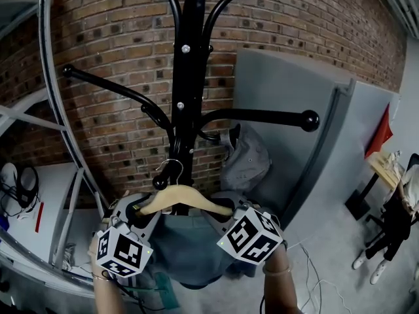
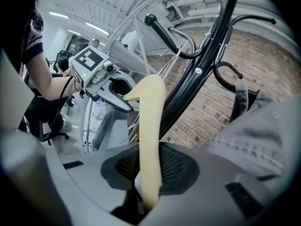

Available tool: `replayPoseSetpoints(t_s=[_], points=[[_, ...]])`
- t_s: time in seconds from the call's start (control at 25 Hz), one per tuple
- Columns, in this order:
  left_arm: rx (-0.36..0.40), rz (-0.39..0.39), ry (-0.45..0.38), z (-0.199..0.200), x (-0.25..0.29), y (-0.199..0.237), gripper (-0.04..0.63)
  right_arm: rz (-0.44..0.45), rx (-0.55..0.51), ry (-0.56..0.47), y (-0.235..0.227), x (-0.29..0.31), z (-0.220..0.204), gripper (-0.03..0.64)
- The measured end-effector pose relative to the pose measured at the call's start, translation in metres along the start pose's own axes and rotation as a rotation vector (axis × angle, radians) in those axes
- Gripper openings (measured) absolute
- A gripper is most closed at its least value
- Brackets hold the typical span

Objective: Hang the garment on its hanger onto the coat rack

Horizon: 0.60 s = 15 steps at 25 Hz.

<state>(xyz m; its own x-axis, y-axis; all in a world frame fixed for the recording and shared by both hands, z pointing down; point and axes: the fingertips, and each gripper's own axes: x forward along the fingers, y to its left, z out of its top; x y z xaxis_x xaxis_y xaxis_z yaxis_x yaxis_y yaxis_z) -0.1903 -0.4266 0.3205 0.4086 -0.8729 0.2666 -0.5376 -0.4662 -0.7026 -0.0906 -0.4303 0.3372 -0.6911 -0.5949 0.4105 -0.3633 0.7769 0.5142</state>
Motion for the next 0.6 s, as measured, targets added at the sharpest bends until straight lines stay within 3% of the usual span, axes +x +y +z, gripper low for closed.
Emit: replayPoseSetpoints(t_s=[0.16,0.6], points=[[0.011,-0.001,0.001,0.002,-0.003,-0.001,0.149,-0.007,0.027,-0.055,-0.002,-0.006,0.007,0.116],[-0.038,-0.027,-0.039,0.013,-0.010,-0.003,0.163,-0.064,0.019,-0.089,-0.005,-0.023,0.013,0.127]])
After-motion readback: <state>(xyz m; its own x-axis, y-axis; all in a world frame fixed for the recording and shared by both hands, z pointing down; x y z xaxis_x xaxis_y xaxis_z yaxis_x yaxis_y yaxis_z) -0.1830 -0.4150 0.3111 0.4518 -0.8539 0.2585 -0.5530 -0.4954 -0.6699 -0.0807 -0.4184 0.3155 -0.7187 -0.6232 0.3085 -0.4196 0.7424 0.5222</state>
